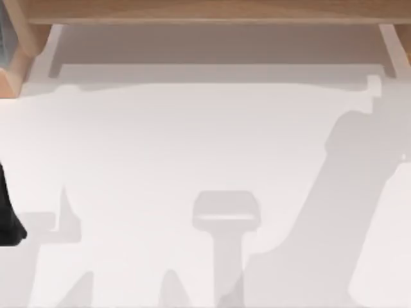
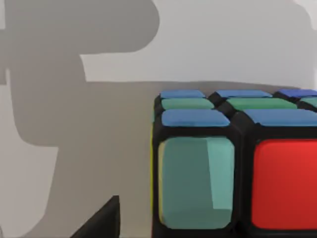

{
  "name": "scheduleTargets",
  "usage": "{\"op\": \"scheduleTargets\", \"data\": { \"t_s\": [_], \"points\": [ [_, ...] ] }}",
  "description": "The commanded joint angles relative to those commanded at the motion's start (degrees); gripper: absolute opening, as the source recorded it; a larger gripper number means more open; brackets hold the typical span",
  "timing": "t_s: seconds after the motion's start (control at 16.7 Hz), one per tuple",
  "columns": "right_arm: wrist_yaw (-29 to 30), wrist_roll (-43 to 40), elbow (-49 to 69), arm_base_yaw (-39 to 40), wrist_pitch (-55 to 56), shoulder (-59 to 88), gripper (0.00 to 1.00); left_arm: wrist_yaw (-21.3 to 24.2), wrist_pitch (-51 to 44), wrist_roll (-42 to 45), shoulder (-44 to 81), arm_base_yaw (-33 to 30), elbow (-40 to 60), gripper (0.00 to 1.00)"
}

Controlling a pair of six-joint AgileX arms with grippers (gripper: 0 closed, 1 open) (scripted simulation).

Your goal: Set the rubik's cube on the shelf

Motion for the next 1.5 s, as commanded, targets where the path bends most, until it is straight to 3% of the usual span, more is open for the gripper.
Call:
{"op": "scheduleTargets", "data": {
  "t_s": [0.66,1.26,1.5],
  "points": [
    [0.0,0.0,0.0,0.0,0.0,0.0,0.02,0.0,0.0,0.0,0.0,0.0,0.0,1.0],
    [0.08,0.08,0.02,-0.15,-0.08,-0.08,0.0,0.0,0.0,0.0,0.0,0.0,0.0,1.0],
    [4.44,0.09,0.52,0.23,-4.17,-1.4,0.0,0.0,0.0,0.0,0.0,0.0,0.0,1.0]
  ]
}}
